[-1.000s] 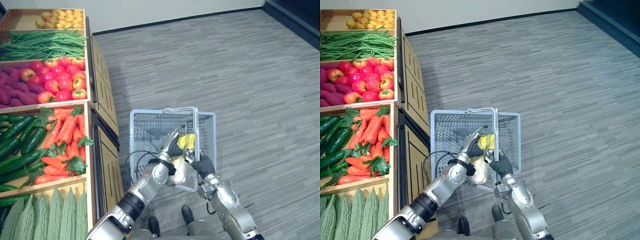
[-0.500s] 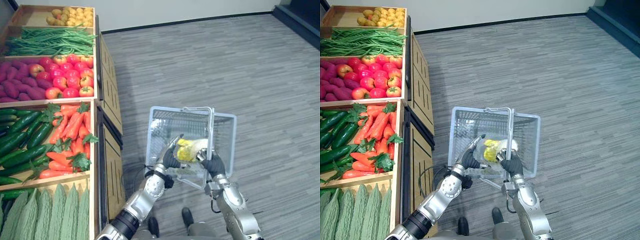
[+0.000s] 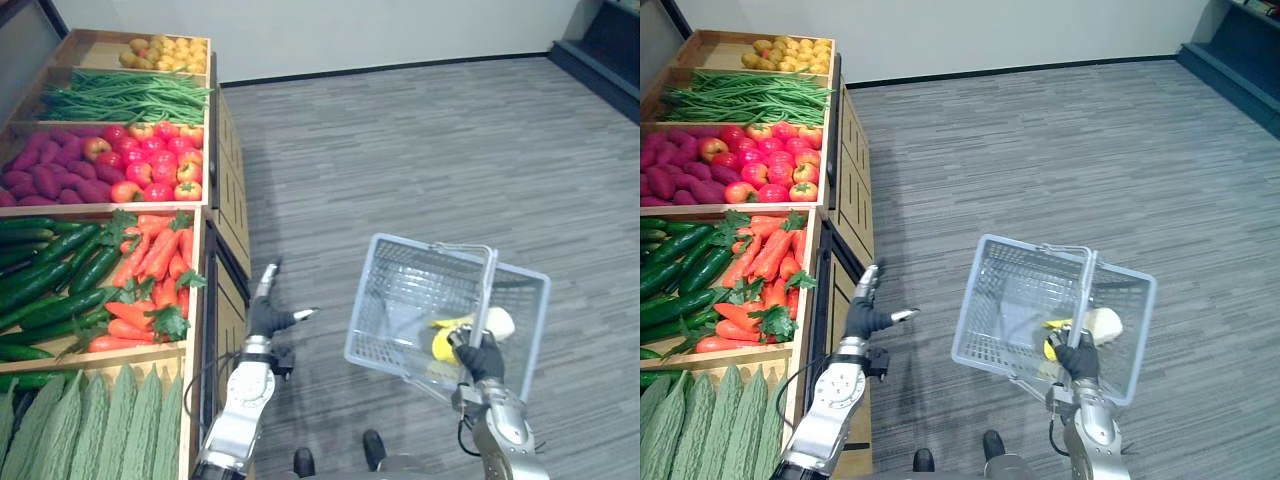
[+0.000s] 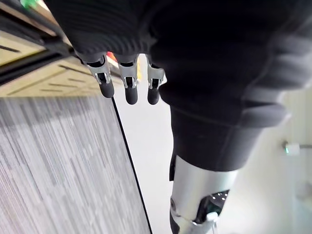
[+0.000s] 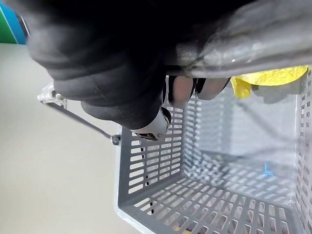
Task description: Pick vegetable in the basket
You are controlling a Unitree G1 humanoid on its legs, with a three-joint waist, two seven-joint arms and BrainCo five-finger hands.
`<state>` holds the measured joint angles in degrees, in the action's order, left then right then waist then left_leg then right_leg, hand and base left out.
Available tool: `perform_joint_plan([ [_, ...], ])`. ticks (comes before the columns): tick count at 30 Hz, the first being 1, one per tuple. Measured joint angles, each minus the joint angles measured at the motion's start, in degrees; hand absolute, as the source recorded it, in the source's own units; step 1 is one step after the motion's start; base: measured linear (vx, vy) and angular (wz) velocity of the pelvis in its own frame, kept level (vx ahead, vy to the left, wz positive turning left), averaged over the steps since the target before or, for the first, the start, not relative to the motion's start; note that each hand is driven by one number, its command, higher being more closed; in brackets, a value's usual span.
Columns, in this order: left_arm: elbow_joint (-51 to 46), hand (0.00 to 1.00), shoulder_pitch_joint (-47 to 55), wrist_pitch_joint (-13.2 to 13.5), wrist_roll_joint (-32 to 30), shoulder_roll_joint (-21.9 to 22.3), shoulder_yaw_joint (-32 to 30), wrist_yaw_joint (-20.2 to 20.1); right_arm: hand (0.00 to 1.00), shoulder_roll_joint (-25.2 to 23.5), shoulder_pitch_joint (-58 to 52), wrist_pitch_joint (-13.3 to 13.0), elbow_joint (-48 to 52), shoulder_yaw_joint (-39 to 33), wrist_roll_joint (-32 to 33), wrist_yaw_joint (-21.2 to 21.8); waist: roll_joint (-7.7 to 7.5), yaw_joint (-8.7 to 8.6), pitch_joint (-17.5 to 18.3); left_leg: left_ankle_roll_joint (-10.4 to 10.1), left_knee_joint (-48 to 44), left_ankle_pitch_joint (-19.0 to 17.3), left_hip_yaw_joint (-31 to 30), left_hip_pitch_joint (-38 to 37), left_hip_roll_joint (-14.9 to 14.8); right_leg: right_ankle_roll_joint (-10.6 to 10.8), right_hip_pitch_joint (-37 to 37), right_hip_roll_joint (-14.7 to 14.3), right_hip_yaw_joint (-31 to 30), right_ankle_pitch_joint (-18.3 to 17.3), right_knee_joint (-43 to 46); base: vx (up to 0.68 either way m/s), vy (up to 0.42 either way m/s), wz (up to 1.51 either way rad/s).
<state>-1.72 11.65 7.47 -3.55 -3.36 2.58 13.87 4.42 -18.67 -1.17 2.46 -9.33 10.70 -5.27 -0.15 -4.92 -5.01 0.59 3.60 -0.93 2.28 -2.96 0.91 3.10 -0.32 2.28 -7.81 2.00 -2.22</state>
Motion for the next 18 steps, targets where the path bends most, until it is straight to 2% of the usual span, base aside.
perform_joint_plan([
  [2,0.08,0.00,1.53,0.07,2.85,0.04,-3.44,0.10,1.00,-0.62,-0.02,0.00,-1.05,-2.67,-0.42,-0.32,0.01,0.70,0.28,-0.01,0.16,-0.01,0.00,-0.01,-0.03,-0.01,-0.03,-0.02,0.05,-0.16,0.00,0.00,0.000,0.00],
  [6,0.21,0.00,3.74,0.11,4.51,0.37,-6.17,0.03,1.00,-0.99,-0.06,0.00,-2.38,-4.16,-0.87,-1.03,-0.03,1.50,0.36,-0.08,0.27,-0.14,0.06,0.02,-0.02,0.08,-0.04,0.04,0.34,-0.73,0.10,0.01,-0.012,0.03],
  [10,0.25,0.00,5.73,0.11,4.45,2.17,-7.21,-0.08,1.00,-1.28,-0.18,0.00,-3.35,-4.33,-2.58,-1.04,-0.40,2.88,0.37,0.06,-2.46,-3.09,1.24,0.79,-0.07,0.22,-2.48,-0.08,0.25,-5.68,5.59,0.03,-0.009,-0.10],
  [12,0.15,0.00,6.67,0.12,4.38,2.66,-7.17,-0.09,1.00,-1.86,-0.24,0.06,-3.50,-4.27,-3.74,-0.99,-1.29,2.95,0.11,0.61,-8.29,-7.93,2.03,1.99,0.42,1.42,-5.76,0.63,0.83,-11.69,16.19,0.12,-0.012,-0.01],
  [13,0.00,0.00,6.87,0.12,4.31,2.71,-7.14,-0.08,1.00,-1.92,-0.24,0.07,-3.52,-4.19,-4.15,-0.99,-1.52,2.73,0.01,0.71,-9.64,-9.14,2.08,2.13,0.47,1.63,-6.50,0.94,1.33,-12.55,18.93,0.13,-0.022,-0.10],
  [14,-0.13,0.00,7.08,0.09,4.03,3.00,-7.05,-0.03,1.00,-1.86,-0.10,0.10,-3.72,-4.17,-4.70,-0.94,-1.32,2.92,-0.12,1.50,-11.72,-11.37,2.23,2.11,0.15,2.57,-10.02,0.96,3.31,-13.51,27.77,0.13,-0.030,-0.11],
  [15,-0.82,0.00,7.01,0.09,3.85,3.03,-6.65,0.13,1.00,-2.25,-0.02,0.11,-3.76,-4.07,-5.09,-0.94,-1.20,2.71,-0.58,2.28,-12.69,-12.66,1.95,0.79,-0.34,2.88,-15.69,1.17,5.96,-13.11,40.57,0.17,-0.038,-0.01],
  [17,-1.19,0.00,6.31,0.12,3.16,3.17,-5.87,0.63,1.00,-2.38,-0.36,0.31,-3.91,-3.98,-5.46,-0.98,-0.51,2.08,-1.16,2.50,-14.69,-15.32,0.91,-1.50,-1.49,0.99,-19.52,1.87,8.99,-15.24,45.85,0.30,-0.036,0.21],
  [18,-1.19,0.00,5.71,0.12,2.88,3.04,-5.46,1.01,1.00,-2.38,-0.36,0.39,-3.91,-3.98,-5.59,-0.98,-0.61,2.17,-1.22,2.40,-15.14,-16.13,0.88,-1.99,-1.85,0.73,-20.68,2.01,9.51,-15.54,45.85,0.37,-0.057,0.19],
])
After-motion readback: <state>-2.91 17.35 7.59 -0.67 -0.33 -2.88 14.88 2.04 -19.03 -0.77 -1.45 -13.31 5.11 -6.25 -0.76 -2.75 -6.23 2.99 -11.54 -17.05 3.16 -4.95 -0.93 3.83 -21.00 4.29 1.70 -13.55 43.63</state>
